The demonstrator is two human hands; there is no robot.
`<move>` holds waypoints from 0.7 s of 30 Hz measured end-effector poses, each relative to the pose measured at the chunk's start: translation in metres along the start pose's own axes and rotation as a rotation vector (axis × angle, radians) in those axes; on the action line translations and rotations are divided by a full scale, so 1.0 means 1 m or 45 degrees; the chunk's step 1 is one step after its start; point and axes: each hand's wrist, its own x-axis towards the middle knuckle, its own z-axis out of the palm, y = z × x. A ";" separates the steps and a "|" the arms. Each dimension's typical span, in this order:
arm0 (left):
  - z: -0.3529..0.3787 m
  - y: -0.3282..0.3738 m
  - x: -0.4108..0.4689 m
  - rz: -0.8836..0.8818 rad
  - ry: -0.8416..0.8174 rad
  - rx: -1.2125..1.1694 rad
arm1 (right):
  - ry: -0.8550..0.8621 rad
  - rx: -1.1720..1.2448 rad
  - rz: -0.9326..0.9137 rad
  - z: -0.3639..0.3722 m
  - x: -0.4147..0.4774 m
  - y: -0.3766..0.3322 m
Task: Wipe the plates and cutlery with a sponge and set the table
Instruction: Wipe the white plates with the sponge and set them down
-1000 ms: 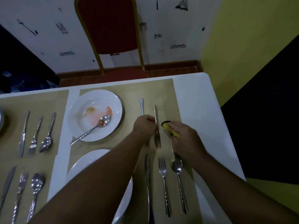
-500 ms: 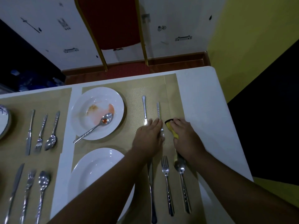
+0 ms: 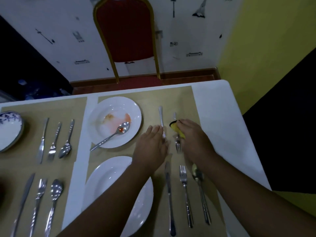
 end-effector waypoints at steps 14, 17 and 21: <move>-0.071 -0.168 -0.017 -0.625 0.092 0.014 | -0.059 0.186 -0.142 0.095 0.029 -0.135; -0.061 -0.185 -0.010 -0.555 -0.010 0.074 | -0.062 0.216 -0.087 0.110 0.035 -0.147; -0.059 -0.203 0.000 -0.528 -0.047 -0.132 | 0.037 0.212 0.141 0.116 0.042 -0.157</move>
